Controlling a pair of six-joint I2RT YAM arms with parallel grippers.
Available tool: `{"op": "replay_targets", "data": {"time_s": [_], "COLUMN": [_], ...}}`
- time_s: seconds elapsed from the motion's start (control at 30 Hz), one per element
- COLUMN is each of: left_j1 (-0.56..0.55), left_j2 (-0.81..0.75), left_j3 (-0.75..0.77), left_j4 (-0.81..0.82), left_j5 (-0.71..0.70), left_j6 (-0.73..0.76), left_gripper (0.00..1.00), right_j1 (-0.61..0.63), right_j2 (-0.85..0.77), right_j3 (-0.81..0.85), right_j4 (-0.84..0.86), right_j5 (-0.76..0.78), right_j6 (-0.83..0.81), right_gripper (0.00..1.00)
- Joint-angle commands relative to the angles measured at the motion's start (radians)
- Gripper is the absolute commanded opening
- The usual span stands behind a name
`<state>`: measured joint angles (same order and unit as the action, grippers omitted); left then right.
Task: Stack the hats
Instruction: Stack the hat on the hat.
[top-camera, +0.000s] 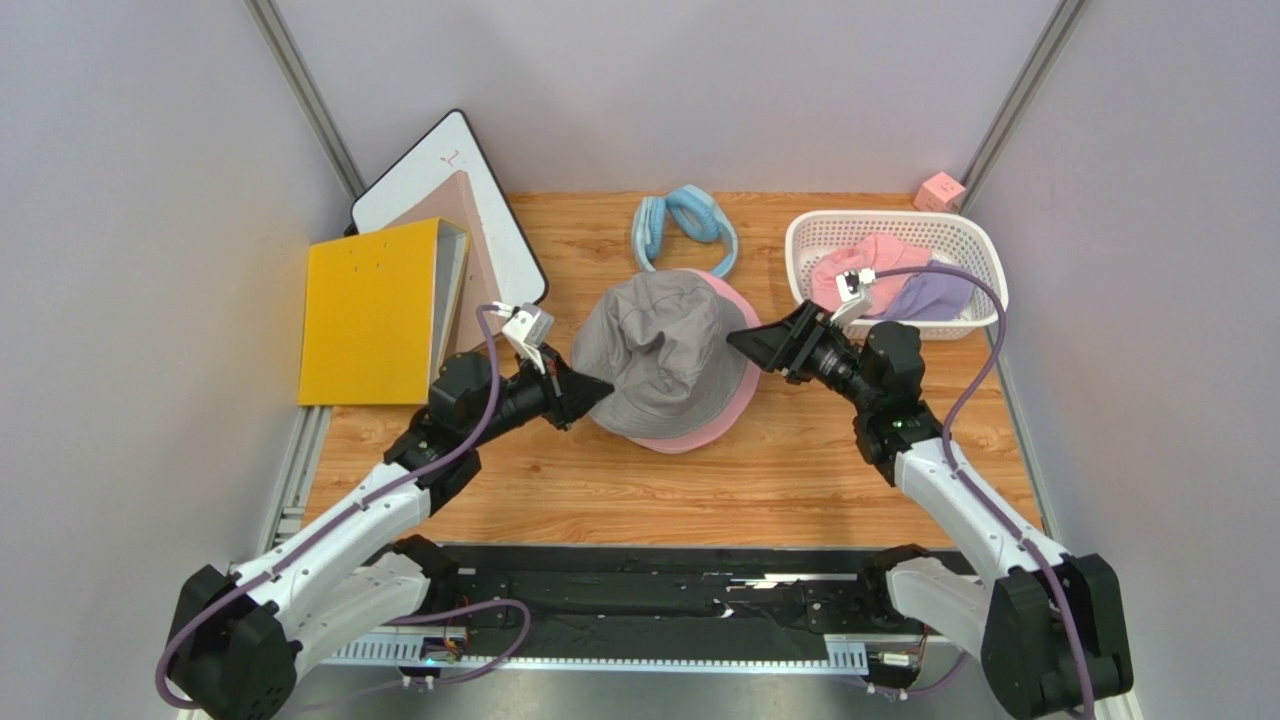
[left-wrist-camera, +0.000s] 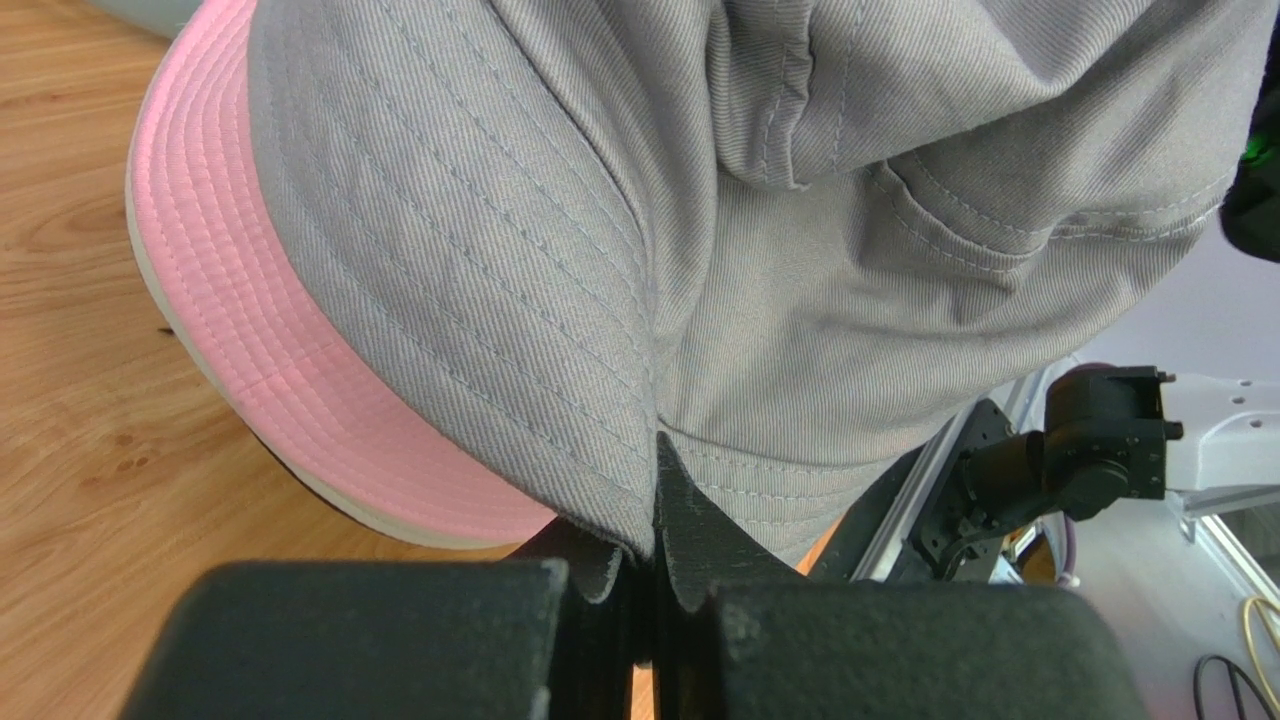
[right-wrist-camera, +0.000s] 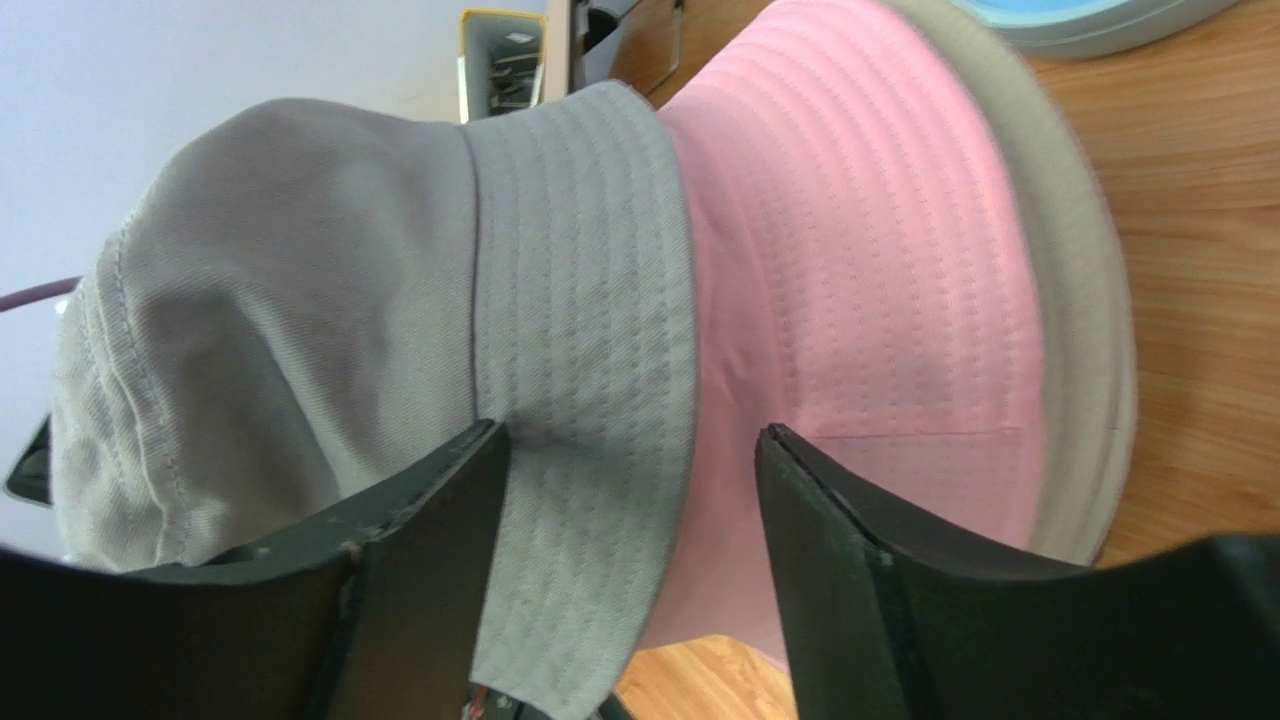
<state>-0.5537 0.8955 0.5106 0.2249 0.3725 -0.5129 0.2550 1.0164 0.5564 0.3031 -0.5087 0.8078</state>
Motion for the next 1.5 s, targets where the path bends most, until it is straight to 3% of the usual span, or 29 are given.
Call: {"op": "replay_targets", "data": {"time_s": [0.0, 0.07, 0.1, 0.2, 0.27, 0.67, 1.17, 1.47], "left_j1": [0.012, 0.012, 0.014, 0.014, 0.014, 0.014, 0.014, 0.014], "left_j2": [0.0, -0.003, -0.001, -0.01, -0.015, -0.132, 0.181, 0.319], "left_j3": [-0.009, -0.011, -0.012, -0.021, -0.027, -0.127, -0.113, -0.049], "left_j4": [0.001, 0.004, 0.005, 0.019, 0.025, 0.106, 0.232, 0.237], "left_j5": [0.0, 0.003, 0.005, 0.011, 0.022, 0.025, -0.018, -0.066], "left_j6": [0.021, 0.021, 0.019, 0.027, 0.034, 0.027, 0.019, 0.042], "left_gripper": [0.0, 0.0, 0.0, 0.0, 0.0, 0.0, 0.0, 0.0], "right_j1": [-0.005, -0.003, -0.003, -0.003, -0.003, -0.003, -0.003, -0.003], "right_j2": [0.053, 0.066, 0.067, 0.044, 0.027, -0.141, -0.021, 0.138], "right_j3": [-0.013, -0.016, -0.021, -0.036, -0.042, -0.032, 0.011, 0.051], "right_j4": [0.261, 0.284, 0.303, 0.307, 0.298, 0.016, -0.196, -0.184], "right_j5": [-0.138, -0.163, -0.174, -0.178, -0.179, -0.12, 0.088, 0.193], "right_j6": [0.123, 0.136, 0.145, 0.156, 0.159, 0.005, -0.189, -0.231], "right_gripper": [0.57, 0.45, 0.28, 0.07, 0.0, 0.0, 0.0, 0.0]}}
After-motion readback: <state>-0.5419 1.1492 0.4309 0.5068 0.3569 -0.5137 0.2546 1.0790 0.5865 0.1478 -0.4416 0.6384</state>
